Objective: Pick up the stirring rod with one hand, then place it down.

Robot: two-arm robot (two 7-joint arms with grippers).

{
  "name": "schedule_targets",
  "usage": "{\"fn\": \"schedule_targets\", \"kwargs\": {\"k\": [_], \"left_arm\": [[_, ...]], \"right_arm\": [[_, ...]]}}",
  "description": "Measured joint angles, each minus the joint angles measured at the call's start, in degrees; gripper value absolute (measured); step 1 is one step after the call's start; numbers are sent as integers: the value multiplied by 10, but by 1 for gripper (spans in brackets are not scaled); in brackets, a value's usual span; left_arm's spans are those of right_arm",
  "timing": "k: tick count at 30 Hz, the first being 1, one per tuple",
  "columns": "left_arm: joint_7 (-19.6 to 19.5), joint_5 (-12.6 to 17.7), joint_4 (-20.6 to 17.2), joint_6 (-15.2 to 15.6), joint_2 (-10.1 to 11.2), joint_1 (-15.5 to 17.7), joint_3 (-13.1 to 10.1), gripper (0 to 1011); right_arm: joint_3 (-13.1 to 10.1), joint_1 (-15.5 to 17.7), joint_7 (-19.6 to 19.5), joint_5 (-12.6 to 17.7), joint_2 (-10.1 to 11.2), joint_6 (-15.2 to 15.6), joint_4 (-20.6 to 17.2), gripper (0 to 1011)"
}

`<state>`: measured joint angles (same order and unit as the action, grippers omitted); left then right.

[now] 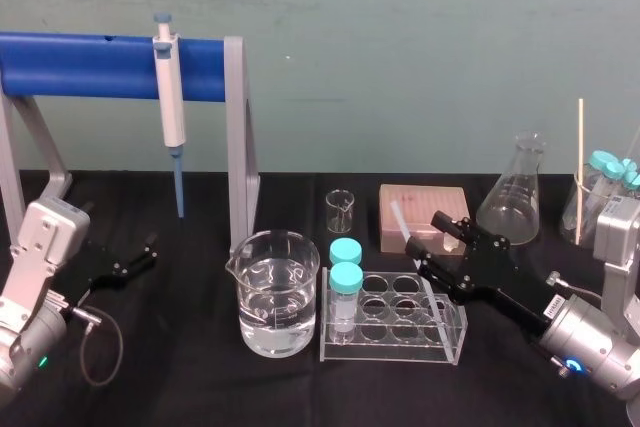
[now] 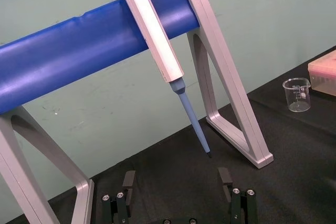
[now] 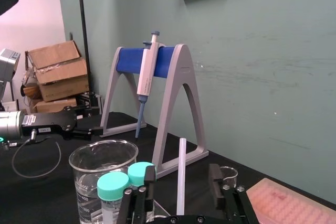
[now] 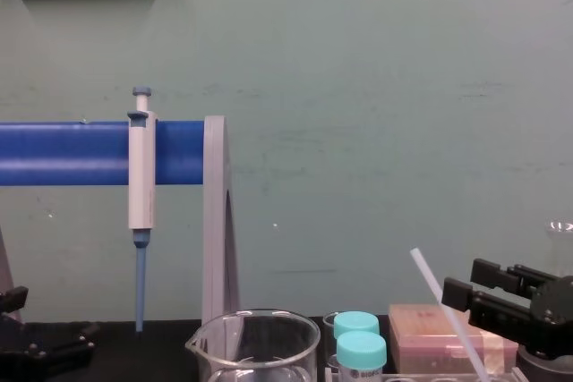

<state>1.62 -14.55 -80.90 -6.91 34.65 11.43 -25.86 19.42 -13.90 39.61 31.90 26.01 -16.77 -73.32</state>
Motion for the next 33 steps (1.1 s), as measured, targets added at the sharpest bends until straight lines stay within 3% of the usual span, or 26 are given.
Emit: {"fn": "schedule_targets", "kwargs": {"k": [9,12,17,18,19,21,23,25,27,33], "left_arm": [[0,0,0,0,0,0,0,1000],[0,0,0,0,0,0,0,1000],[0,0,0,0,0,0,0,1000],[0,0,0,0,0,0,0,1000],[0,0,0,0,0,0,0,1000],[0,0,0,0,0,0,0,1000],[0,0,0,0,0,0,0,1000],[0,0,0,0,0,0,0,1000],[0,0,0,0,0,0,0,1000],[0,0,0,0,0,0,0,1000]], "right_arm": [[-1,0,-1,0,0,0,-2,901],[-8,3,-18,-5,-1,-1,-10,965],[-45,24,-131,-44,-15,5,-42,1003],[-56,30,-172,-58,-21,16,-48,1002],[-56,30,-172,-58,-21,16,-48,1003],[-73,39,-238,-77,-33,48,-54,1003],[-79,42,-261,-81,-38,69,-56,1003],[-83,44,-275,-84,-41,89,-57,1003],[-87,46,-288,-84,-44,131,-57,1003],[-88,46,-286,-82,-46,182,-56,1003]]}}
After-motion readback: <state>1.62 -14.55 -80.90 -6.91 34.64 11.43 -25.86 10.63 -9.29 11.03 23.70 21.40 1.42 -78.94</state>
